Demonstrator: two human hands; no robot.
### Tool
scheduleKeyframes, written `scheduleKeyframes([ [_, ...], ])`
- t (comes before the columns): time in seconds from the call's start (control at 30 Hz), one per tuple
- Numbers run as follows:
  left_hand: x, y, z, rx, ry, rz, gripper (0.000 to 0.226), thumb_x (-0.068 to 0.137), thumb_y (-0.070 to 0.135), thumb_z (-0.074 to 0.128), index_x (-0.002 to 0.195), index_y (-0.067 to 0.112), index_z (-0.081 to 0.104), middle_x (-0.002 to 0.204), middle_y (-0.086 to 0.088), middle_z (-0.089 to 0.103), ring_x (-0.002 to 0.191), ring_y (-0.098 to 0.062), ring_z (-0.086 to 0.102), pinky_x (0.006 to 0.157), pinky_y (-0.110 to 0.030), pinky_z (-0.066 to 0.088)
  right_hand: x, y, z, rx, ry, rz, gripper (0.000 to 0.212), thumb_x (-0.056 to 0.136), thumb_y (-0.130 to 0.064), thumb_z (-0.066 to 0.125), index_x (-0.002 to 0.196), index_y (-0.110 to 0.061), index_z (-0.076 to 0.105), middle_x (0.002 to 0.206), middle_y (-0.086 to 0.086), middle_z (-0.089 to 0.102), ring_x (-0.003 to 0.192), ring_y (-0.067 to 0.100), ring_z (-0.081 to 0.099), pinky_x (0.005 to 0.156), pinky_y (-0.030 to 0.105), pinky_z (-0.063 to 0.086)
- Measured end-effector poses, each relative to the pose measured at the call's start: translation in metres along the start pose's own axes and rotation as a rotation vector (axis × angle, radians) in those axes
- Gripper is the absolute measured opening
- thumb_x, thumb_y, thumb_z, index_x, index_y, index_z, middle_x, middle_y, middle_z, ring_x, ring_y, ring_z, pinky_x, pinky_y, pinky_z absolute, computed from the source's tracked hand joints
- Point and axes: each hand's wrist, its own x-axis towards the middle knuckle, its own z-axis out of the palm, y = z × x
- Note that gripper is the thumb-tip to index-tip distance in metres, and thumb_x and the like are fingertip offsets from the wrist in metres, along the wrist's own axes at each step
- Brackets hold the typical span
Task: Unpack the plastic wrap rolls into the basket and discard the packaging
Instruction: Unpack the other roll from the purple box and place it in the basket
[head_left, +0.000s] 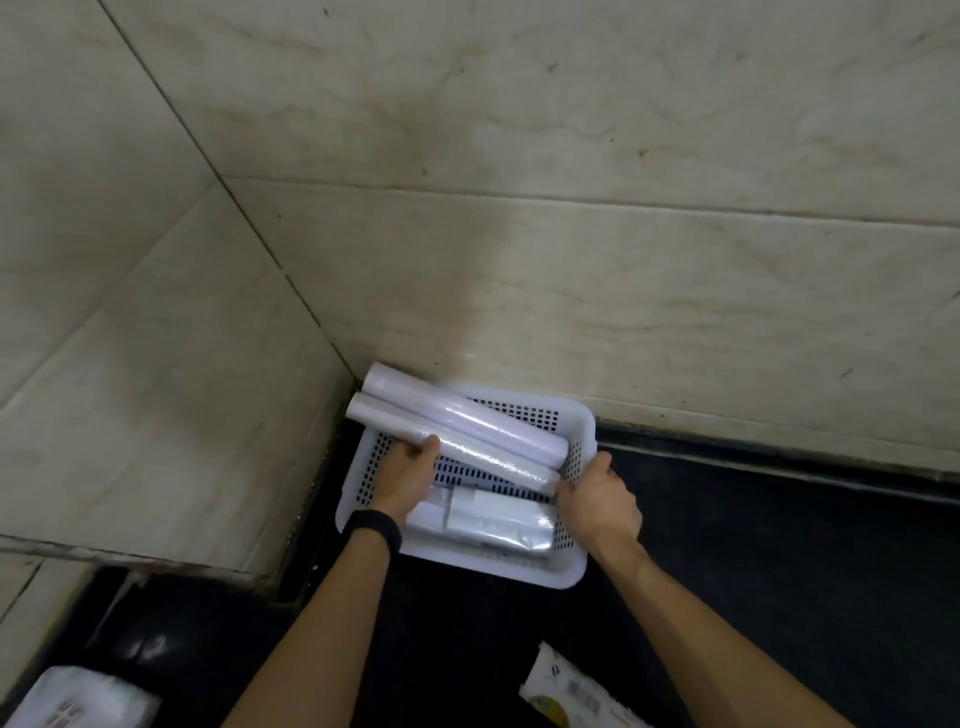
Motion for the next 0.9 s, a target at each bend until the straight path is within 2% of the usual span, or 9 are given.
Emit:
scheduleKeyframes([
  [0.1, -0.004, -0.009, -0.014, 0.491, -0.053, 0.159, 0.034, 0.097, 0.034, 0.047, 0.072, 0.014, 0.058, 0.076, -0.008, 0.061, 0.069, -0.02, 0.053, 0.062, -0.031, 0.034, -0.005, 0.008, -0.006, -0.128, 0.126, -0.156, 0.075, 0.091, -0.055, 0.055, 0.145, -0.008, 0.031, 0.147, 0.018, 0.038, 0.125, 0.038, 0.048, 0.09, 0.049, 0.05],
  [0.17, -0.002, -0.015, -0.02, 0.699, -0.1, 0.231, 0.02, 0.095, 0.021, 0.049, 0.098, 0.014, 0.068, 0.1, -0.008, 0.069, 0.088, -0.023, 0.061, 0.072, -0.032, 0.044, -0.009, 0.015, -0.008, -0.257, 0.294, -0.391, 0.064, 0.088, -0.047, 0.06, 0.138, -0.008, 0.047, 0.138, 0.018, 0.048, 0.119, 0.037, 0.049, 0.092, 0.049, 0.049],
  [0.23, 0.0, -0.017, -0.021, 0.869, -0.224, 0.274, 0.035, 0.091, 0.012, 0.051, 0.123, 0.017, 0.062, 0.119, -0.006, 0.065, 0.103, -0.025, 0.061, 0.08, -0.029, 0.047, -0.015, 0.018, -0.006, -0.358, 0.36, -0.624, 0.036, 0.087, -0.037, 0.06, 0.115, -0.014, 0.066, 0.116, 0.008, 0.065, 0.108, 0.031, 0.055, 0.093, 0.043, 0.046],
  [0.3, 0.002, -0.019, -0.017, 0.982, -0.319, 0.295, 0.054, 0.084, 0.006, 0.053, 0.136, 0.022, 0.053, 0.131, -0.006, 0.058, 0.112, -0.026, 0.057, 0.09, -0.034, 0.05, -0.024, 0.011, -0.002, -0.464, 0.26, -0.733, 0.024, 0.086, -0.031, 0.055, 0.1, -0.021, 0.071, 0.102, -0.001, 0.072, 0.101, 0.025, 0.058, 0.094, 0.038, 0.04],
  [0.37, 0.004, -0.021, -0.011, 1.078, -0.35, 0.302, 0.065, 0.082, 0.006, 0.053, 0.143, 0.026, 0.045, 0.142, -0.003, 0.05, 0.123, -0.027, 0.051, 0.1, -0.039, 0.047, -0.031, -0.001, 0.004, -0.539, 0.08, -0.694, 0.03, 0.089, -0.027, 0.051, 0.115, -0.021, 0.066, 0.113, -0.001, 0.07, 0.11, 0.026, 0.056, 0.1, 0.039, 0.032],
  [0.43, 0.006, -0.024, -0.007, 1.173, -0.334, 0.321, 0.059, 0.087, 0.011, 0.054, 0.143, 0.028, 0.045, 0.145, -0.002, 0.047, 0.126, -0.026, 0.049, 0.104, -0.04, 0.043, -0.031, -0.011, 0.009, -0.597, -0.058, -0.62, 0.047, 0.091, -0.024, 0.049, 0.138, -0.019, 0.049, 0.131, 0.003, 0.061, 0.122, 0.028, 0.05, 0.108, 0.041, 0.024],
  [0.5, 0.006, -0.026, -0.006, 1.232, -0.292, 0.351, 0.048, 0.092, 0.016, 0.056, 0.138, 0.027, 0.049, 0.141, -0.002, 0.049, 0.122, -0.026, 0.052, 0.102, -0.039, 0.043, -0.03, -0.018, 0.013, -0.658, -0.111, -0.587, 0.055, 0.091, -0.025, 0.051, 0.144, -0.018, 0.04, 0.139, 0.005, 0.055, 0.125, 0.028, 0.049, 0.11, 0.044, 0.021],
  [0.77, 0.009, -0.026, -0.009, 1.417, -0.274, 0.336, 0.026, 0.09, 0.024, 0.056, 0.115, 0.021, 0.064, 0.12, -0.005, 0.057, 0.111, -0.025, 0.053, 0.091, -0.036, 0.045, -0.018, -0.02, 0.026, -0.813, -0.159, -0.568, 0.044, 0.094, -0.042, 0.044, 0.131, -0.019, 0.053, 0.136, 0.005, 0.052, 0.123, 0.027, 0.045, 0.107, 0.044, 0.023],
  [0.9, 0.005, -0.021, -0.014, 1.397, -0.294, 0.366, 0.017, 0.092, 0.014, 0.052, 0.106, 0.018, 0.061, 0.103, -0.006, 0.063, 0.09, -0.024, 0.061, 0.07, -0.03, 0.045, -0.016, -0.021, 0.022, -0.826, -0.21, -0.602, 0.039, 0.093, -0.044, 0.044, 0.124, -0.022, 0.054, 0.128, 0.004, 0.058, 0.121, 0.026, 0.051, 0.108, 0.046, 0.021],
])
